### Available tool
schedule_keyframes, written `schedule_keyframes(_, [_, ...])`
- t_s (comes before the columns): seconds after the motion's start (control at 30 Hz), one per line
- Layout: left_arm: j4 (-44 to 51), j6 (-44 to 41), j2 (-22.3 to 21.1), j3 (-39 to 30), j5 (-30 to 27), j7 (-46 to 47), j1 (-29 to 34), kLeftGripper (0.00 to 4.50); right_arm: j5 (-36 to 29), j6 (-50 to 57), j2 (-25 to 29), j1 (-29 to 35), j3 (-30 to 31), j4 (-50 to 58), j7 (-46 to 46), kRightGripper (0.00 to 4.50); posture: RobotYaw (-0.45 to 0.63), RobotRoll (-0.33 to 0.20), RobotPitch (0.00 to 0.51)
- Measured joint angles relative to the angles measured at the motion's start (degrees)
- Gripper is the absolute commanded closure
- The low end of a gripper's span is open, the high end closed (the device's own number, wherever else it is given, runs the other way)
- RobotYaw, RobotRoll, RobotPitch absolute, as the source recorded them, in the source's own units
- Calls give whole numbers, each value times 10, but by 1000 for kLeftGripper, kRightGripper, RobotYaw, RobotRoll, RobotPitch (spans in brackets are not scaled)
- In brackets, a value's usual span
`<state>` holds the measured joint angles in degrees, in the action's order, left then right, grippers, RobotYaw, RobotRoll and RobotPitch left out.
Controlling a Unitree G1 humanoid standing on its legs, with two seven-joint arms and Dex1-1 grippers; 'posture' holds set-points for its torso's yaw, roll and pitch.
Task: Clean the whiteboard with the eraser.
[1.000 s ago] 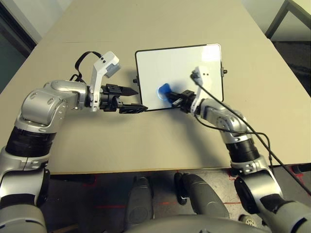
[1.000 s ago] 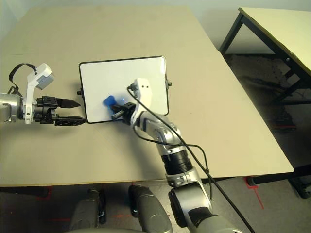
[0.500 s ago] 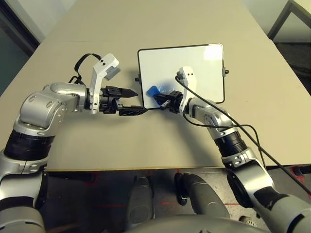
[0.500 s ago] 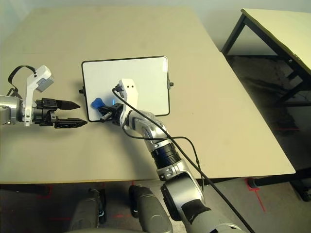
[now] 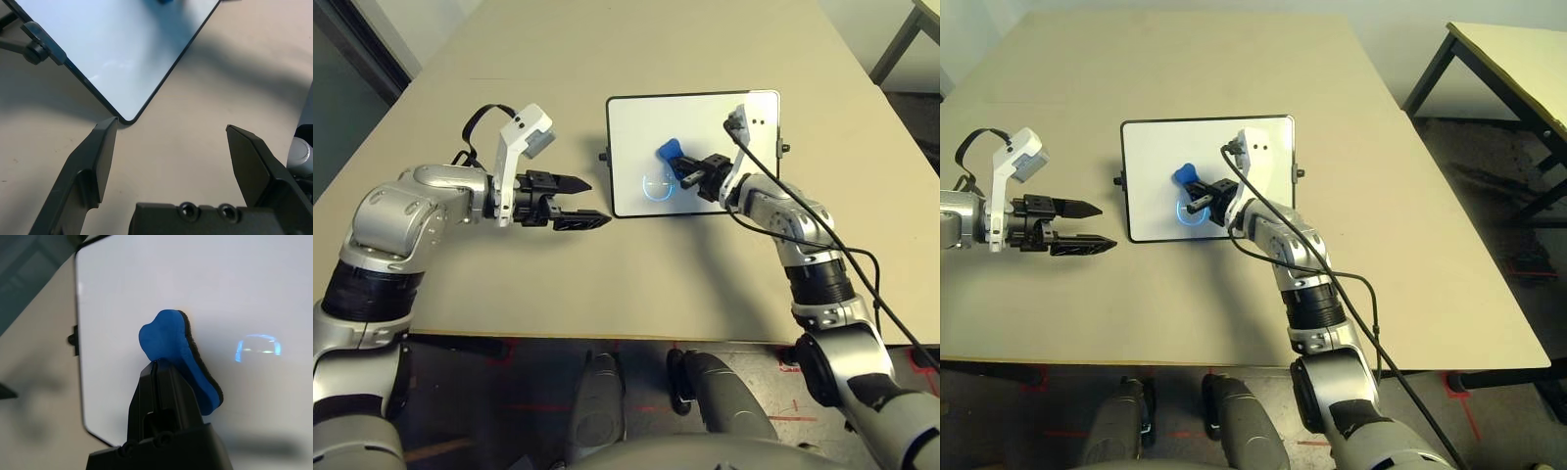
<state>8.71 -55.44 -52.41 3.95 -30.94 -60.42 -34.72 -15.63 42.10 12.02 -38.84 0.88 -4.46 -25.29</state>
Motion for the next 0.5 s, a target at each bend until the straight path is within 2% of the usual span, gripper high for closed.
schedule_keyframes(0.5, [0, -1, 0, 2, 0, -4, 1, 0, -2, 14, 78, -1, -72, 9, 24, 4463, -75, 0, 171])
